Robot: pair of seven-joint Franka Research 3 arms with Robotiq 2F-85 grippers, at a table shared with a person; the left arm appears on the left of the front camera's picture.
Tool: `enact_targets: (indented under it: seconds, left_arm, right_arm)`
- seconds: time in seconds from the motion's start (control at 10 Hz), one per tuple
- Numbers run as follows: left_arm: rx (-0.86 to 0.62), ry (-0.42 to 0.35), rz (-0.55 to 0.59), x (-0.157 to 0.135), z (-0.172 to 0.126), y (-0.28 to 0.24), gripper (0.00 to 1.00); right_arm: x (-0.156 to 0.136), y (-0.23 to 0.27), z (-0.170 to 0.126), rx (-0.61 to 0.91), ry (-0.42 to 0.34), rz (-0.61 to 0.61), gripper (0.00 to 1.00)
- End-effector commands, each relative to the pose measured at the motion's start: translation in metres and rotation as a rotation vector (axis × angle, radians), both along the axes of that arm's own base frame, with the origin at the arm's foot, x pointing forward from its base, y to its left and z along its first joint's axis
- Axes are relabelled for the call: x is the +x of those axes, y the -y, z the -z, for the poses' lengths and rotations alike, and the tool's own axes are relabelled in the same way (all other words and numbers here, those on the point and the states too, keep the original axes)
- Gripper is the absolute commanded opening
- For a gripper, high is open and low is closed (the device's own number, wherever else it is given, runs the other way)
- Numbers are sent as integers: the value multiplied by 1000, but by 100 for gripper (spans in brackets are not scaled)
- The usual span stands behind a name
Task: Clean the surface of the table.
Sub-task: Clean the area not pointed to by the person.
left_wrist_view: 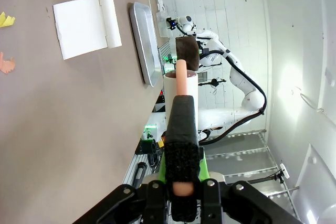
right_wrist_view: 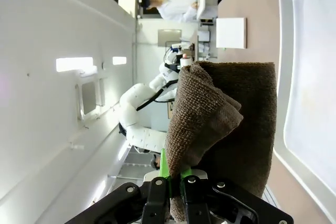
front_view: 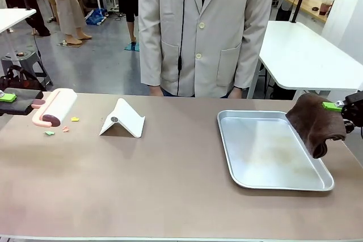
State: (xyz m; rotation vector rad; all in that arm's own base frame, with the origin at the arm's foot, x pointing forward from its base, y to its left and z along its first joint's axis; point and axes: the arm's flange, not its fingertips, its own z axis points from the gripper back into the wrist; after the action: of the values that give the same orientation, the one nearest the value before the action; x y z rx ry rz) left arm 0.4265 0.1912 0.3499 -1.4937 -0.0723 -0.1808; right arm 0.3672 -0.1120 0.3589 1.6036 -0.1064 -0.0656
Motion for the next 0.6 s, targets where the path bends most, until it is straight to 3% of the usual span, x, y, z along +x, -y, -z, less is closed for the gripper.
enact_targets:
  seconds: [0.0,0.5]
  left_arm:
    - [-6,8,4,-2,-3,0,0]
    - [-6,8,4,-2,-3,0,0]
  right_arm:
    - [2,1,-4,15,15,15,0]
    - [2,1,-4,15,15,15,0]
